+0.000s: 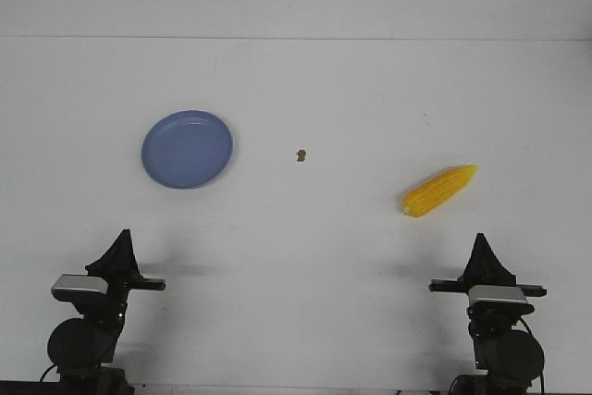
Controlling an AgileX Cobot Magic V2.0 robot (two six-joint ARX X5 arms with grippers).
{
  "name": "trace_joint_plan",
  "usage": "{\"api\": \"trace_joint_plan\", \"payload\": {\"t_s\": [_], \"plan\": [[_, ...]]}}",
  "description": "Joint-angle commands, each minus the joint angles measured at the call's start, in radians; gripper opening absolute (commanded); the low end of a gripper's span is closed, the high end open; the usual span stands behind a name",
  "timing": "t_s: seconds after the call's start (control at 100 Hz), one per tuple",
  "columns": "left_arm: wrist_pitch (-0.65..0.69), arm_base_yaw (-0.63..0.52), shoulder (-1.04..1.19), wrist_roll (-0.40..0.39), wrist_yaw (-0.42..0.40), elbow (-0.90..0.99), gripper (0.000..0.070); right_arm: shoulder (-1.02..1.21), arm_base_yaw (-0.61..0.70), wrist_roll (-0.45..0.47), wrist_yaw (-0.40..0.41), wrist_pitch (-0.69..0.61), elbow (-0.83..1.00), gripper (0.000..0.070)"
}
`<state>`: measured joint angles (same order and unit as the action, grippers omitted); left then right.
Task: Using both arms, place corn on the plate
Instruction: 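Raise both grippers from rest and open them above the table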
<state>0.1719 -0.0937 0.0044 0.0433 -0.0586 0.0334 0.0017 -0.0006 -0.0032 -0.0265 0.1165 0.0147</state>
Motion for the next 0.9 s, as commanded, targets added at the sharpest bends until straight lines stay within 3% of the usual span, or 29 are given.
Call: {"api": "trace_joint_plan", "payload": {"t_s": [0.0,0.65,0.75,0.89], "plan": [[0.011,0.001,-0.001,-0.002,-0.006,-0.019,0.0015,0.0,0.0,0.004,0.0,0.01,-0.002,0.0],[0.025,0.001,-0.001,-0.005,-0.006,-0.014,0.0015,0.0,0.0,0.005,0.0,0.011,-0.002,0.0],[0.023,0.001,-0.001,-0.004,-0.006,0.005,0.0015,0.0,0.0,0.007,0.0,0.056,-0.002,0.0],[-0.003,0.001,0.004,0.051,-0.006,0.071,0.0015,0.0,0.001,0.008,0.0,0.052,0.026,0.0]]}}
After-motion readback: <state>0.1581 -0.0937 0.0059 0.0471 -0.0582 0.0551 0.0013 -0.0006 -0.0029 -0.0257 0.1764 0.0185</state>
